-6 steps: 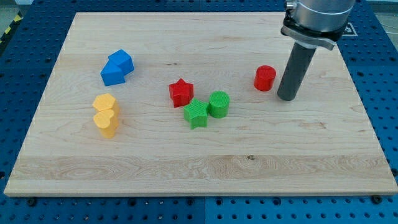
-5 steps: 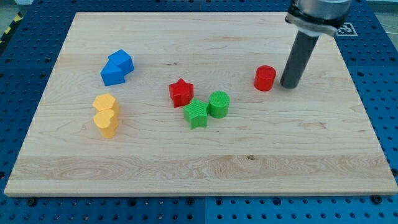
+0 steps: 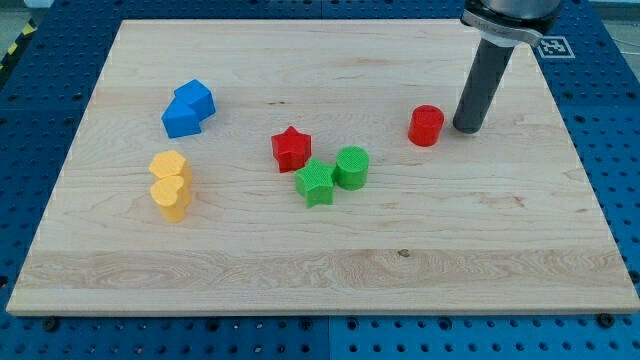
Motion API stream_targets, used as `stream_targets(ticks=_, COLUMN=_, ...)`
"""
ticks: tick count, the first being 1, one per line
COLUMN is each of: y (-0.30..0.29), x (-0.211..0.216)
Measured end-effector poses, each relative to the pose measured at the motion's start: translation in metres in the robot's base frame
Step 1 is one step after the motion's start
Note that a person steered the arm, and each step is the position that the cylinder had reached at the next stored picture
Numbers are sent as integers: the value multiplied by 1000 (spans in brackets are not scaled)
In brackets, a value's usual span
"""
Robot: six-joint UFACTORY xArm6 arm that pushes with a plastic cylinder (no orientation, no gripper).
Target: Move the red circle right to the red star
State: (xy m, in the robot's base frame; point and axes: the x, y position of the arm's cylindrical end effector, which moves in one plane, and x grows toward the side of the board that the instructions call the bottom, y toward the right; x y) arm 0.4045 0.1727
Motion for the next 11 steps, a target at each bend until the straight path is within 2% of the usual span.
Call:
stream_targets(ticks=3, y=-52, x=0)
stream_targets(ticks=11, y=-145, x=0)
